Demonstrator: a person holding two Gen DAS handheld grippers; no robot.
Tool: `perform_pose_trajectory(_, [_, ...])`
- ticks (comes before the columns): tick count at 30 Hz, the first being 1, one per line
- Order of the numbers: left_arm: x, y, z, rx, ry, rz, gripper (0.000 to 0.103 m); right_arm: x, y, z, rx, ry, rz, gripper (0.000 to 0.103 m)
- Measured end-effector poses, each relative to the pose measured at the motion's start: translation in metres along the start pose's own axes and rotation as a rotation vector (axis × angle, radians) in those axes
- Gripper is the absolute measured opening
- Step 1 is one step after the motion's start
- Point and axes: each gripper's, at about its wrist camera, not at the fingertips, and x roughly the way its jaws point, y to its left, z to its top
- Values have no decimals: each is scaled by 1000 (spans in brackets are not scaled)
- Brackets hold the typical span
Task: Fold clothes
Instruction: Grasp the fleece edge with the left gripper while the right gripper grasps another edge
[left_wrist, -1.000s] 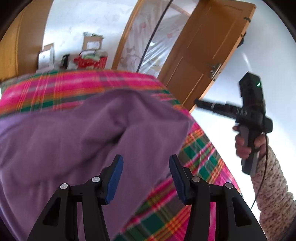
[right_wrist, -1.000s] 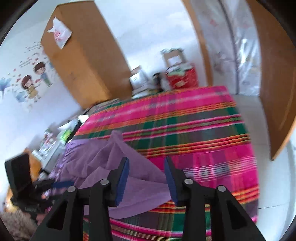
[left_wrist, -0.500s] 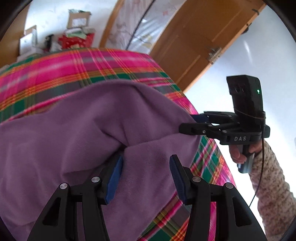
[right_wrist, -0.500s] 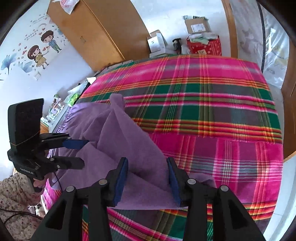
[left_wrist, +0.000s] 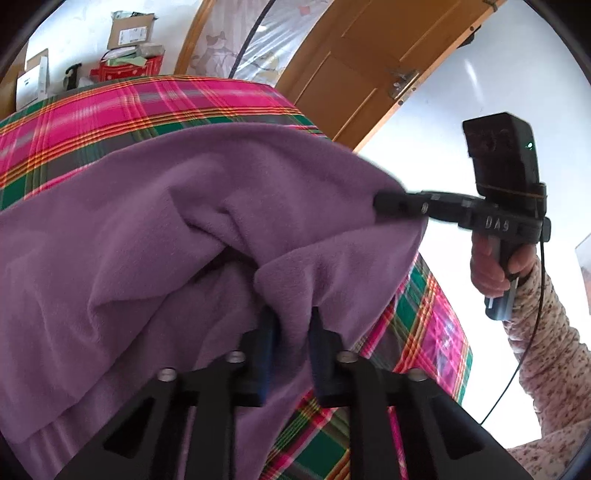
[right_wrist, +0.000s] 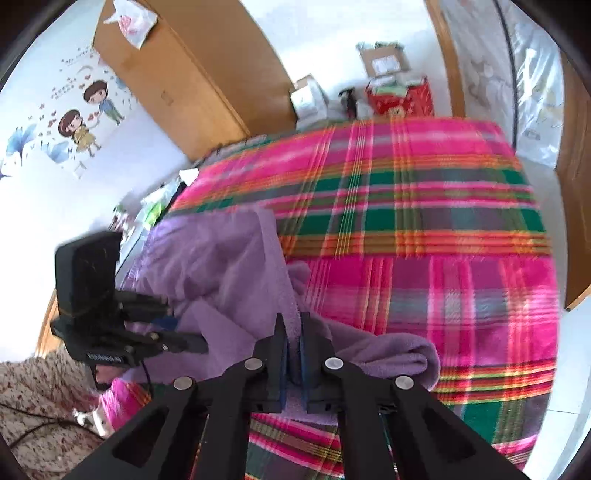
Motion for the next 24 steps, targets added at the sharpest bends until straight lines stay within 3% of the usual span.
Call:
perform_pose_trajectory(11, [-2, -4, -20, 11, -3, -58, 10, -16, 19, 32, -24, -173, -188, 5])
perform_pose_trajectory(24, [11, -4, -31, 16, 32, -80, 10, 14, 24, 62, -89, -304, -551, 5])
